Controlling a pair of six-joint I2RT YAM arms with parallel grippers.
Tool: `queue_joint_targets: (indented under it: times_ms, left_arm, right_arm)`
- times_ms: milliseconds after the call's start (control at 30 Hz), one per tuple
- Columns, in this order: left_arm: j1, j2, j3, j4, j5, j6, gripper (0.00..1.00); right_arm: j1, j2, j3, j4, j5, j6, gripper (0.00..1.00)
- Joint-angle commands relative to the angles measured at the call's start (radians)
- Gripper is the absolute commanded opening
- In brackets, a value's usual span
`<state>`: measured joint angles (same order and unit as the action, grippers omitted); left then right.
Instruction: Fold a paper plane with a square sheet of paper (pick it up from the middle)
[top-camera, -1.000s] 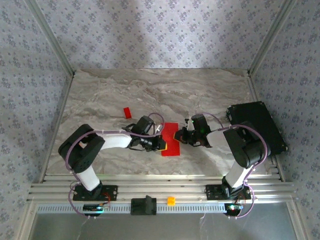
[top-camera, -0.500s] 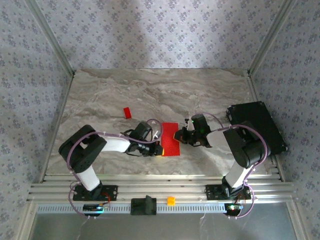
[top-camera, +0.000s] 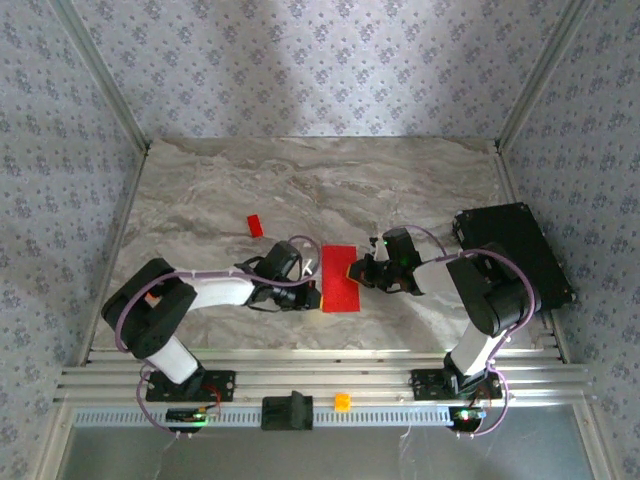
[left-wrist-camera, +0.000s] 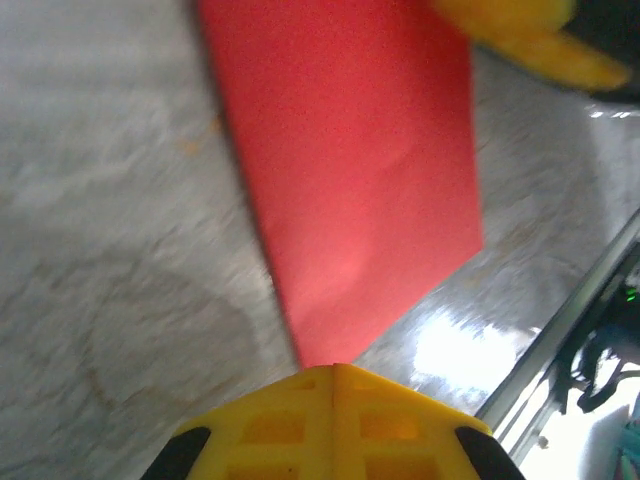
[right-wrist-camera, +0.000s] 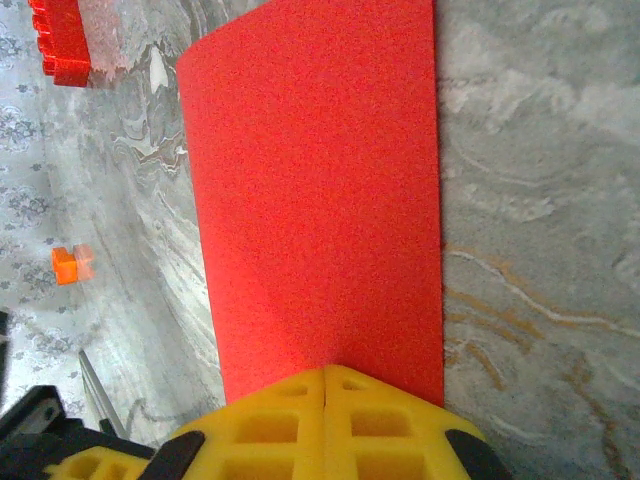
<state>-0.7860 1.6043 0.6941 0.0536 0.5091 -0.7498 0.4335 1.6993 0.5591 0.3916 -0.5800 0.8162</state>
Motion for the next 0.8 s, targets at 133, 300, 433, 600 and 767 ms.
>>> queue_joint_targets:
  times_ms: [133, 300, 433, 600, 767]
  left_arm:
    - [-0.017, 0.094, 0.080, 0.084, 0.081, -0.027, 0.00]
    - [-0.025, 0.141, 0.034, 0.021, 0.076, 0.042, 0.00]
    - [-0.026, 0.140, -0.037, 0.000, 0.062, 0.070, 0.00]
    - [-0.037, 0.083, -0.061, -0.096, 0.009, 0.149, 0.00]
    - [-0.090, 0.087, 0.010, -0.305, -0.093, 0.319, 0.00]
  right_arm:
    - [-0.002, 0.079, -0.056, -0.214, 0.160, -0.019, 0.00]
    - [0.000, 0.080, -0.051, -0.217, 0.163, -0.018, 0.00]
    - [0.001, 0.076, -0.050, -0.224, 0.165, -0.022, 0.00]
    - [-0.001, 0.075, -0.050, -0.229, 0.169, -0.023, 0.00]
    - [0.001, 0.080, -0.040, -0.236, 0.169, -0.026, 0.00]
